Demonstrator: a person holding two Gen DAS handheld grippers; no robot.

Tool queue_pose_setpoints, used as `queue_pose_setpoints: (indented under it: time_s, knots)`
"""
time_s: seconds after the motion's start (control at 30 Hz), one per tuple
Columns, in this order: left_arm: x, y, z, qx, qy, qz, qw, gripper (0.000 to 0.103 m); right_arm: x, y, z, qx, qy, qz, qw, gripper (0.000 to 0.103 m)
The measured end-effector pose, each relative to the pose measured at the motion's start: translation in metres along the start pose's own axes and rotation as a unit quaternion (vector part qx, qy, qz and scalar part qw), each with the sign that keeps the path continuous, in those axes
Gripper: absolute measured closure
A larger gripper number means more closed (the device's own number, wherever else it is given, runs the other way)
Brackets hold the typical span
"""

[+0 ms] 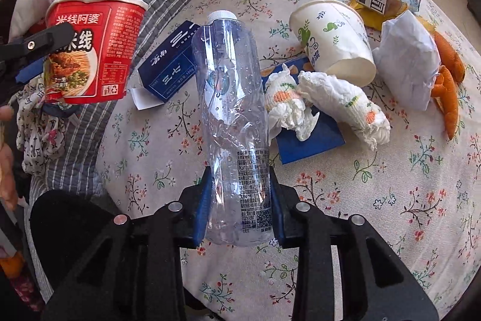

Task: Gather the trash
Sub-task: 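Carry the noodle cup and bottle in both tools over the white bin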

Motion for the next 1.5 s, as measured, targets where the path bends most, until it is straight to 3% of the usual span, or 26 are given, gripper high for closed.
queue_pose_setpoints:
  time_s: [0.2, 0.6, 1.03, 1.5]
  knots:
    - [-0.008, 0.011, 0.022, -0.008, 0.008, 0.025, 0.9996, 0.012, -0.05, 0.007, 0.016, 0.01, 0.015, 0.068, 0.998, 0.071]
    - [-0.032, 0.039, 0.11, 0.006, -0.03, 0.085, 0.9959, 0.012, -0.146, 0.028, 0.095, 0.063, -0.032, 0.199, 0.977, 0.071]
    - [-0.061, 0.066, 0.222, 0.03, -0.074, 0.174, 0.9814, 0.012, -0.23, 0.013, 0.21, 0.142, -0.132, 0.311, 0.93, 0.071]
    - [-0.061, 0.075, 0.317, 0.069, -0.123, 0.188, 0.9719, 0.012, -0.266, -0.02, 0.321, 0.248, -0.239, 0.334, 0.877, 0.07]
Point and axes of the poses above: each gripper's, at about its wrist camera, not at the fingertips, and x roughly the way its jaws point, z to its right, y to its top, the point moved 3 cm from there along x, roughly the way its jaws point, and after that the axes turned 12 degrees about x, right-handed, at the moved point
